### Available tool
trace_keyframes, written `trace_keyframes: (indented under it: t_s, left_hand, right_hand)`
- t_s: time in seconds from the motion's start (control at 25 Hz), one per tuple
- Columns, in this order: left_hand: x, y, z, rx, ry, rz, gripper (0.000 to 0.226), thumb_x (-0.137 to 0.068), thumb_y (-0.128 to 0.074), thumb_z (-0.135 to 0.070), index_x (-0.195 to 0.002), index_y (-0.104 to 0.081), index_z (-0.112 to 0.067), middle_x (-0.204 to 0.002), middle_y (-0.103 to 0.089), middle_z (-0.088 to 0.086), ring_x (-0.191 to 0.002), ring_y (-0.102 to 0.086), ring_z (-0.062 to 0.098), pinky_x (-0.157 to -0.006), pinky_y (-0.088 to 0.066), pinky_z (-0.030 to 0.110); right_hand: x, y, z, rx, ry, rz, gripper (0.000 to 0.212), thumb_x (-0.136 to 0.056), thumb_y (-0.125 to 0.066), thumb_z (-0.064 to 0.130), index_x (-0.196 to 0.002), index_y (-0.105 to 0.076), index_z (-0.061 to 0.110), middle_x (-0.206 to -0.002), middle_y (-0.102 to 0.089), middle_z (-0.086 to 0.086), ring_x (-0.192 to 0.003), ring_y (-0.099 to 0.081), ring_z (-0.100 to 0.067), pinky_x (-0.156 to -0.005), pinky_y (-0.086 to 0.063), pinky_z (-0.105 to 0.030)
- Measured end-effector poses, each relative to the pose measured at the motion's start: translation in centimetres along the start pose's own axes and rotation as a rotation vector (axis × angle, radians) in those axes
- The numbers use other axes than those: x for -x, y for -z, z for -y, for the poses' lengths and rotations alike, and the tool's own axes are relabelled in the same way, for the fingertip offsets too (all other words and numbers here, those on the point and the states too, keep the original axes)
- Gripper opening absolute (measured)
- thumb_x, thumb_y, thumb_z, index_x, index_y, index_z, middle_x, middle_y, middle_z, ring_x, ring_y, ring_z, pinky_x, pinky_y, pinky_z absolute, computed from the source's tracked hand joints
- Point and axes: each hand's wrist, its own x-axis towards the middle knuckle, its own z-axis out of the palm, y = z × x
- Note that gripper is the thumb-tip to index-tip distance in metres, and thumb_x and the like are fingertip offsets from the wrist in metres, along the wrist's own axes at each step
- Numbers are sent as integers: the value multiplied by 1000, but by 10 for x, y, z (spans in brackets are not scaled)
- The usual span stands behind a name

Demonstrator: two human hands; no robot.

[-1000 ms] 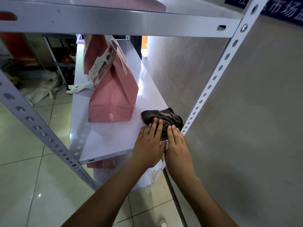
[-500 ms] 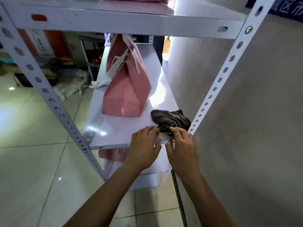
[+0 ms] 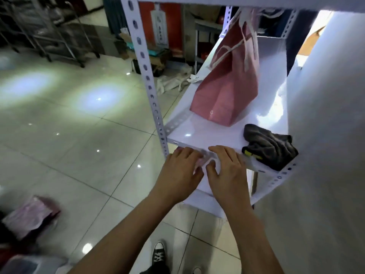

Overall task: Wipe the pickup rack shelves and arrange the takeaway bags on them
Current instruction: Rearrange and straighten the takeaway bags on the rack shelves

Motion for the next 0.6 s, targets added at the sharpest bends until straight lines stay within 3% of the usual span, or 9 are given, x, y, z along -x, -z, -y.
trace_keyframes:
  t_s: [0.16,0.28,0.44,0.6]
  left_hand:
    - [30,31,38,-14,192,-32,33,-94,-53,-32,-126,-58,-24,-122,-61,-3,-105,-55,21,-89,-47,33]
    - [50,51,76,-6,317,-69,34,-96,-50,-35,-129,-56,-27,-126,-58,-6,-111,-53,19,-91,-47,34]
    - [67,78,131,12,391,-112,34,-96,-48,-35,-128,-55,-27,-125,-58,-6,-109,-53,18,-90,-47,34]
    - [83,110,199,39,418,-134,34,-97,-48,-34,-129,-56,-26,-125,-59,-4,-110,-53,20,-92,-46,36]
  right_hand:
    - [-5,-27,41,-71,109,105,30,-87,-66,5,-115,-66,15,-113,-66,0,-106,-57,-20,-93,-49,-42]
    - [-11,-55,77,-98,164,208,28,-92,-61,11,-119,-66,17,-120,-63,3,-112,-57,-19,-94,-49,-40]
    - [-17,-98,126,-106,190,266,36,-90,-58,10,-124,-64,21,-124,-60,5,-111,-58,-17,-92,-49,-43]
    - [-27,-152,179,-62,226,329,38,-91,-57,11,-128,-62,21,-127,-62,4,-115,-57,-17,-97,-47,-38]
